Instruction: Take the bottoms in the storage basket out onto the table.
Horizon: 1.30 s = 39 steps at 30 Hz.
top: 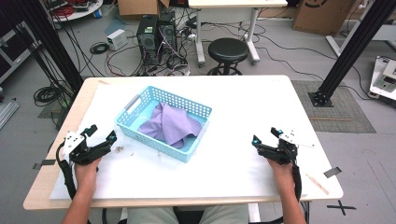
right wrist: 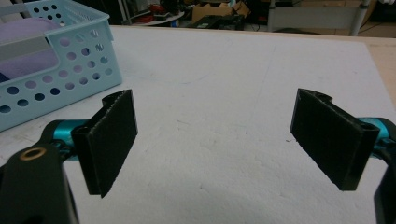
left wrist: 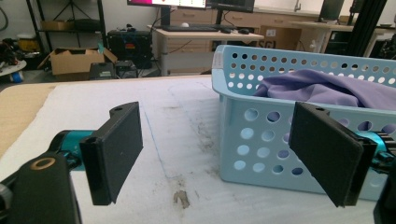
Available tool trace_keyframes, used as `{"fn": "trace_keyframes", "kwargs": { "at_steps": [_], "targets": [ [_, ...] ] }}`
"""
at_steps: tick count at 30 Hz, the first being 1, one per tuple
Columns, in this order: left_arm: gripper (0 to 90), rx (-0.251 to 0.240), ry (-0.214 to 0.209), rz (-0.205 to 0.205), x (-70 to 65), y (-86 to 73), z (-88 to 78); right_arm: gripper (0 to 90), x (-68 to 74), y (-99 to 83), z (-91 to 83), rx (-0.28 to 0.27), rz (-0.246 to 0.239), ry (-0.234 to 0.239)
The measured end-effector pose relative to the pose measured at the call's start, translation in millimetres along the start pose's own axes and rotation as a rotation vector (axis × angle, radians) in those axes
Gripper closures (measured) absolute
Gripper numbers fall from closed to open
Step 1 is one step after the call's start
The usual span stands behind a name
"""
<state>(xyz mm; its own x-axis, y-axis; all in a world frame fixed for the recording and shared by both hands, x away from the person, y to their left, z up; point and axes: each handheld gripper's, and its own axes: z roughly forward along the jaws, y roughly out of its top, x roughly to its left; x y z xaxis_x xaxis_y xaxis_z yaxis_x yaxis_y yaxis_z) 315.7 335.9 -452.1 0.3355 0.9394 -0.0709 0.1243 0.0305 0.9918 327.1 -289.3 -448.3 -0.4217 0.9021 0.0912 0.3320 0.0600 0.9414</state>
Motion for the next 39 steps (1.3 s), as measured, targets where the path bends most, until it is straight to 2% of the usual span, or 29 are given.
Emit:
{"fn": "trace_keyframes", "kwargs": {
  "at_steps": [5, 9, 14, 17, 19, 24, 31, 34, 39],
  "targets": [
    [17.5, 0.005, 0.004, -0.012, 0.6, 0.3, 1.3, 14.8, -0.4, -0.3, -0.5, -0.007, -0.004, 0.003],
    [17.5, 0.001, -0.001, -0.006, 0.4, 0.1, 0.6, 14.8, -0.5, -0.4, -0.6, -0.007, -0.004, 0.009],
    [17.5, -0.004, -0.016, -0.002, 0.3, -0.1, -0.4, 14.8, -0.5, 1.1, 2.3, 0.021, -0.012, 0.010],
    [17.5, -0.007, -0.016, 0.016, -1.4, -0.3, -0.9, 15.2, 0.2, 1.3, 1.4, 0.023, -0.002, 0.011],
    [17.5, -0.006, -0.016, 0.010, -1.0, -0.3, -0.7, 15.2, -0.3, 1.6, 1.8, 0.025, -0.002, 0.017],
    [17.5, -0.002, -0.016, 0.010, -1.0, -0.1, -0.5, 15.2, -3.4, 3.5, 3.5, 0.029, 0.032, 0.042],
    [17.5, 0.004, -0.016, 0.023, -2.2, 0.0, -0.1, 15.3, 8.6, 18.1, 7.0, 0.021, 0.004, 0.118],
    [17.5, 0.004, -0.016, 0.026, -2.5, -0.1, -0.1, 15.2, 18.0, 24.6, 9.2, 0.024, -0.018, 0.158],
    [17.5, 0.006, -0.019, 0.031, -3.5, -0.1, -0.5, 15.2, 36.1, 40.4, 11.6, -0.007, -0.042, 0.230]
  ]
}}
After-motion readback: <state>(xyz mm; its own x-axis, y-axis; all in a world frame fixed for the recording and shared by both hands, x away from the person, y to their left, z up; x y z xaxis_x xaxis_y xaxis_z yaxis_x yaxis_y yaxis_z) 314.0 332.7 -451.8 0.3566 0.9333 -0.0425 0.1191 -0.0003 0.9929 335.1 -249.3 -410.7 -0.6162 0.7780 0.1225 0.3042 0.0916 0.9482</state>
